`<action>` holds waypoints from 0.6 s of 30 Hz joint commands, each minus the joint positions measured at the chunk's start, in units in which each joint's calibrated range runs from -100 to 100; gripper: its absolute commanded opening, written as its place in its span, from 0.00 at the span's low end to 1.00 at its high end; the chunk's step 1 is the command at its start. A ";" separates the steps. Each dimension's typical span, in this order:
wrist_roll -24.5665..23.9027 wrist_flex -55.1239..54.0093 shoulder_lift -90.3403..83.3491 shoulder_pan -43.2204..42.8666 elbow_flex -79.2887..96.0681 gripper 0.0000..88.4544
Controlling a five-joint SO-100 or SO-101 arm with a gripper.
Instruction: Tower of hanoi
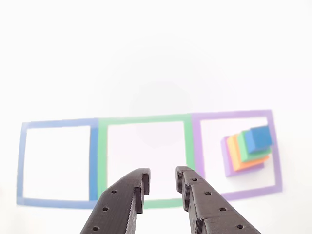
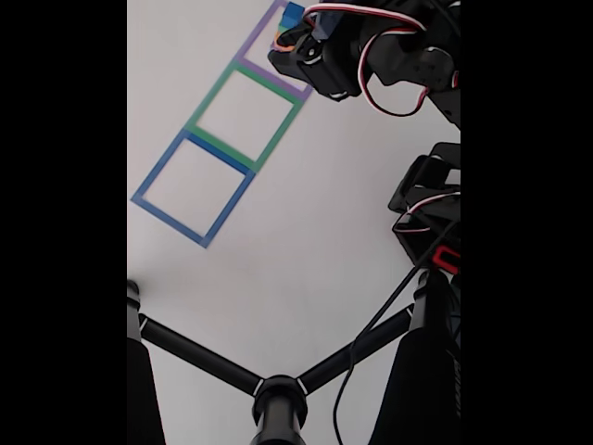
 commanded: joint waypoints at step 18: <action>0.59 -1.45 -15.59 25.47 16.57 0.07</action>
